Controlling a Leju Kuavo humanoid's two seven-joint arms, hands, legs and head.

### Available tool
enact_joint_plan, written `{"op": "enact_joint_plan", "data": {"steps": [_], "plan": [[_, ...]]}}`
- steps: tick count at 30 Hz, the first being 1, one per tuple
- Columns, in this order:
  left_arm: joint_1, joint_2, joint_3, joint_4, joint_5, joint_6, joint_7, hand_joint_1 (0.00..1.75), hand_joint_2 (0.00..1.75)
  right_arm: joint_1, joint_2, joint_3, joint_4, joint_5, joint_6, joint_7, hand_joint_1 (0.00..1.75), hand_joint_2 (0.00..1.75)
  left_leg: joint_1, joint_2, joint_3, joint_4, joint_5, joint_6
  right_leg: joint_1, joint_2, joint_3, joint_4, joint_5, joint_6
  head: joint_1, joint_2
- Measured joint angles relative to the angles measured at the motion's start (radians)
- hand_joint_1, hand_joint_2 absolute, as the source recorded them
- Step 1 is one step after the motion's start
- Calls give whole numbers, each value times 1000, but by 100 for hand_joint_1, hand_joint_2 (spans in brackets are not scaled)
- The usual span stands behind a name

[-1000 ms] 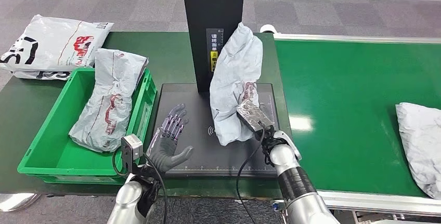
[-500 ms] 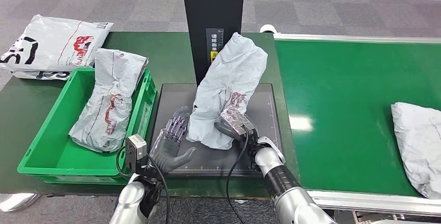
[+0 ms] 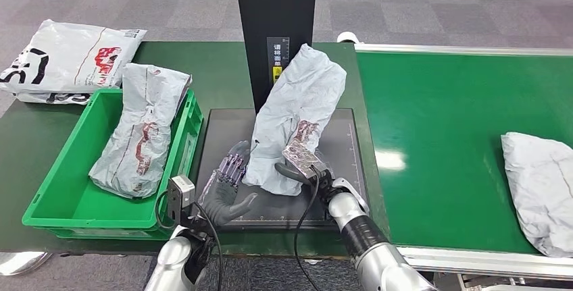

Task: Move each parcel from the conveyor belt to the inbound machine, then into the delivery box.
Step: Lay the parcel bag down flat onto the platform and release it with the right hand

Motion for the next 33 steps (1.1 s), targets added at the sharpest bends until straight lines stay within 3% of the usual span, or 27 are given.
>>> {"op": "enact_joint_plan", "data": {"steps": [13,17,20,23,27,33], "plan": [[-1,0,0,5,0,0,0,0,175,2,0,7,0,3,-1,-3,0,175,0,0,0,0,0,0,0,0,0,0,0,0,0,0],[-1,0,0,5,-1,0,-3,0,175,16,-3,19,-16,23,-3,-46,0,175,0,0,0,0,0,0,0,0,0,0,0,0,0,0],[0,1,0,4,-7,2,-14,0,175,72,-17,50,-126,37,-7,-89,0,175,0,0,-1,0,0,0,0,0,0,0,0,0,0,0],[3,1,0,-6,-13,10,-25,0,175,164,-48,85,-351,75,-47,-61,0,175,0,-2,-2,0,0,0,0,-2,0,0,0,0,0,0],[8,2,1,-33,-17,18,-29,0,175,305,-94,105,-711,148,-142,-6,0,0,0,-3,-3,0,-2,0,0,-3,0,0,-2,0,0,0],[15,2,4,-72,-18,33,-27,0,175,480,-117,78,-1071,221,-263,-29,0,0,0,-4,-3,0,-3,0,0,-3,0,-1,-3,0,0,0]]}}
